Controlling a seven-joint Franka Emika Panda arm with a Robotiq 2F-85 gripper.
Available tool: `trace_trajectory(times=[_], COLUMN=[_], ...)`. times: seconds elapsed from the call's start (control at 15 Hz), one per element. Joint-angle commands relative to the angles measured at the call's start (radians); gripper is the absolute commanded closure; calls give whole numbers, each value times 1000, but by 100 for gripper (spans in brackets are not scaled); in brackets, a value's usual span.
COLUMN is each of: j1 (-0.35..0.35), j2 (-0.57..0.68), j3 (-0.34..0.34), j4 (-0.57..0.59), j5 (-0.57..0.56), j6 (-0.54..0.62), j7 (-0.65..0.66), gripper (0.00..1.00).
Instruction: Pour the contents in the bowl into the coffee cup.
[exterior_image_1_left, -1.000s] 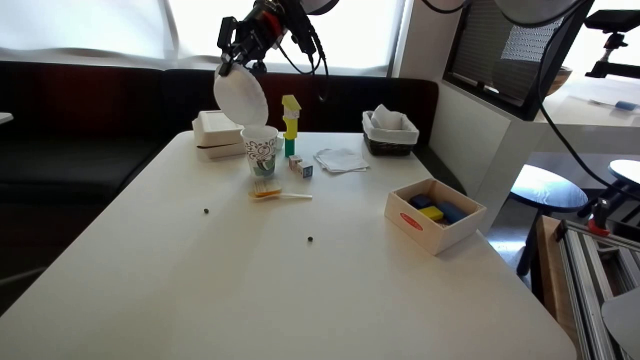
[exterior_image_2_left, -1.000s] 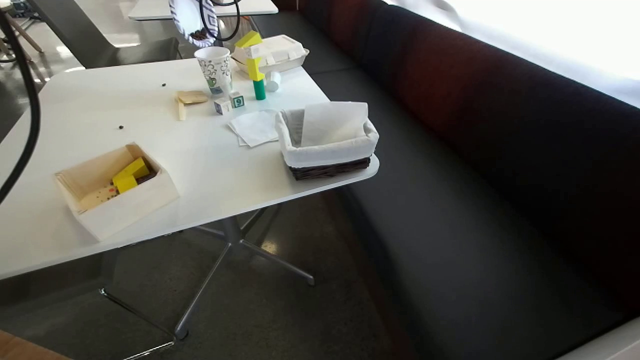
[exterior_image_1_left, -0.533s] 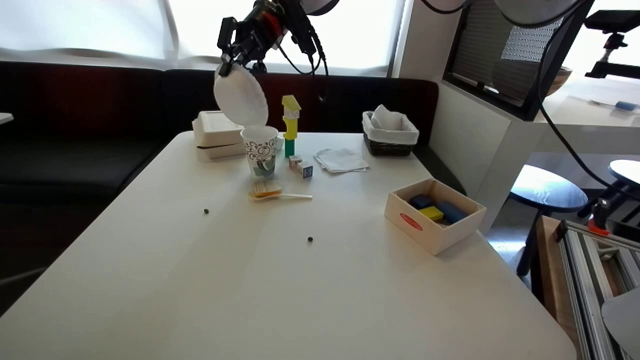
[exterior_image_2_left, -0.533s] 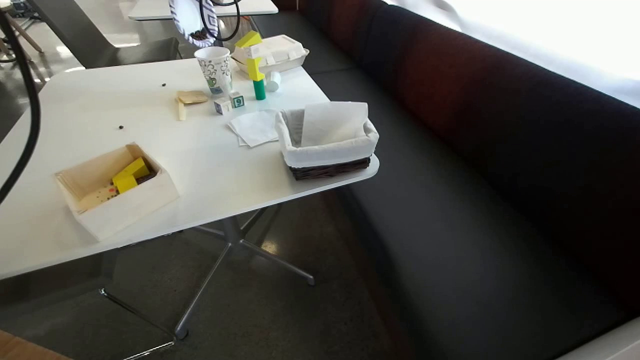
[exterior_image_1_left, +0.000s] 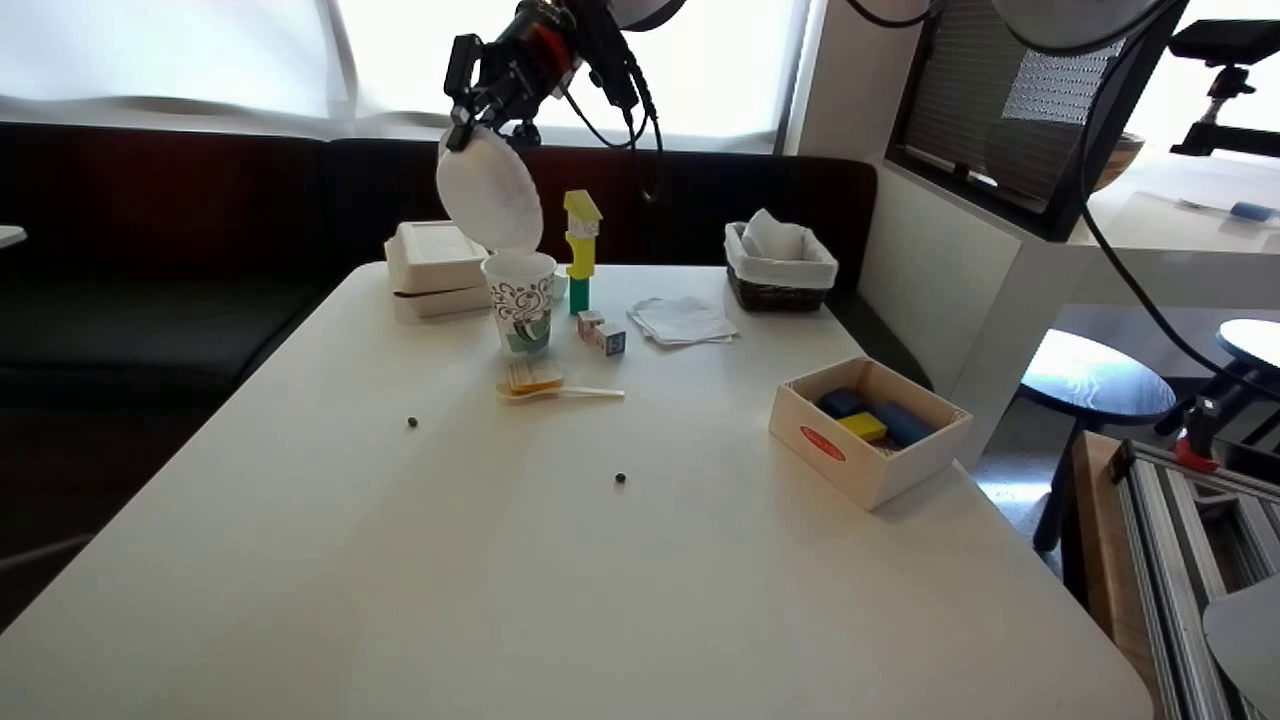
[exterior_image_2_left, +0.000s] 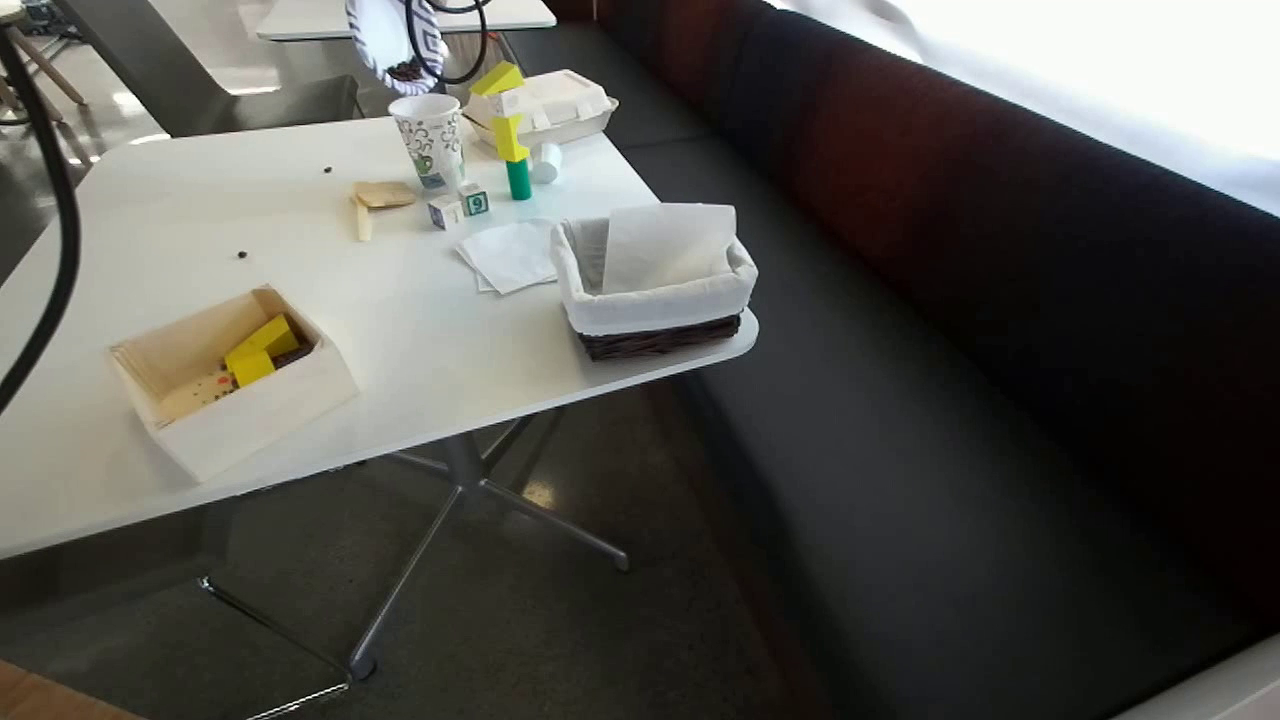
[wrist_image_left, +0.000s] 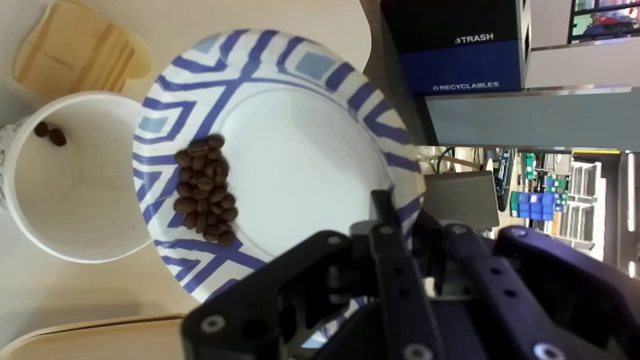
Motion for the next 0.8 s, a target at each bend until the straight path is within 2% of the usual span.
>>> trace_trajectory(times=[0.0,0.73], j1=[-21,-59], j2=[3,26], j3=[16,71], j4=[-5,-4], j5=[15,20], j6=[-28,-92], j7=[-21,-97], gripper=[98,98])
